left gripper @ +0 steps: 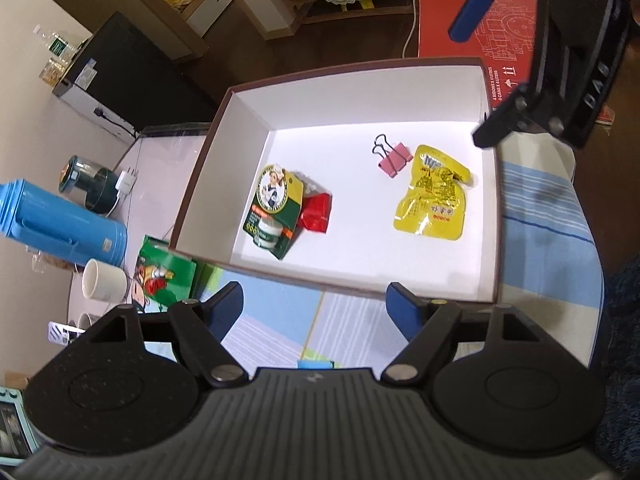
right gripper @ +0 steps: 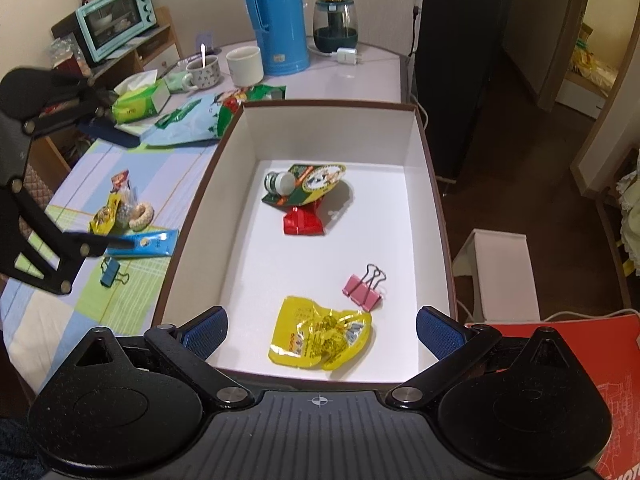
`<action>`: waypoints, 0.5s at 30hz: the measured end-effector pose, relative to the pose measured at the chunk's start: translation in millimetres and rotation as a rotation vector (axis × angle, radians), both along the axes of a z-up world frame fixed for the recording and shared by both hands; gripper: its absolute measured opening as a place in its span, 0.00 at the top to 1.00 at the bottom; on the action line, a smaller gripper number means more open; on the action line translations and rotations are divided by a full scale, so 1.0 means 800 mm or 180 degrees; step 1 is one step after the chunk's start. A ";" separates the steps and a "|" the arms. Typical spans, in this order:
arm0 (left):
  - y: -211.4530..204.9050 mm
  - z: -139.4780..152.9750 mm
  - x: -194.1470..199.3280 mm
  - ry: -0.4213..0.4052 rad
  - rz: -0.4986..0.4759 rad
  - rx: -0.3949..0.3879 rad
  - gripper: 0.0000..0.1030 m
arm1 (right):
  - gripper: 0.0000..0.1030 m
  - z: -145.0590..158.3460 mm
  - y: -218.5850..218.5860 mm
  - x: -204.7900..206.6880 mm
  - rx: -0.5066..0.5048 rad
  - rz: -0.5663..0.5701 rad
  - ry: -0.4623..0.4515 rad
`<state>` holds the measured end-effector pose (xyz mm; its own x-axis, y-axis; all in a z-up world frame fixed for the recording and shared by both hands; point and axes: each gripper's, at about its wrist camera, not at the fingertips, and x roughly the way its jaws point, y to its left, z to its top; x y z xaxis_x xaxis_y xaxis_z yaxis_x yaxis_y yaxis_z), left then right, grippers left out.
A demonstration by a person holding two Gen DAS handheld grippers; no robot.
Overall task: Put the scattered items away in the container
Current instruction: 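Move both open tools out of the box back over the table items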
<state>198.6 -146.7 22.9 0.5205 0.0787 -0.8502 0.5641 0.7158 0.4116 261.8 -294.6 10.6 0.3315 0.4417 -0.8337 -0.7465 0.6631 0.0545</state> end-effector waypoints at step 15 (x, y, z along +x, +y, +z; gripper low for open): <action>0.053 0.025 -0.061 -0.0192 -0.0113 -0.0336 0.23 | 0.00 0.015 0.000 -0.044 0.0166 -0.0555 -0.0082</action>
<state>150.1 -104.1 42.8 0.5717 -0.0289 -0.8199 0.5664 0.7369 0.3690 226.8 -294.8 22.7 0.4278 0.4181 -0.8014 -0.6219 0.7795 0.0747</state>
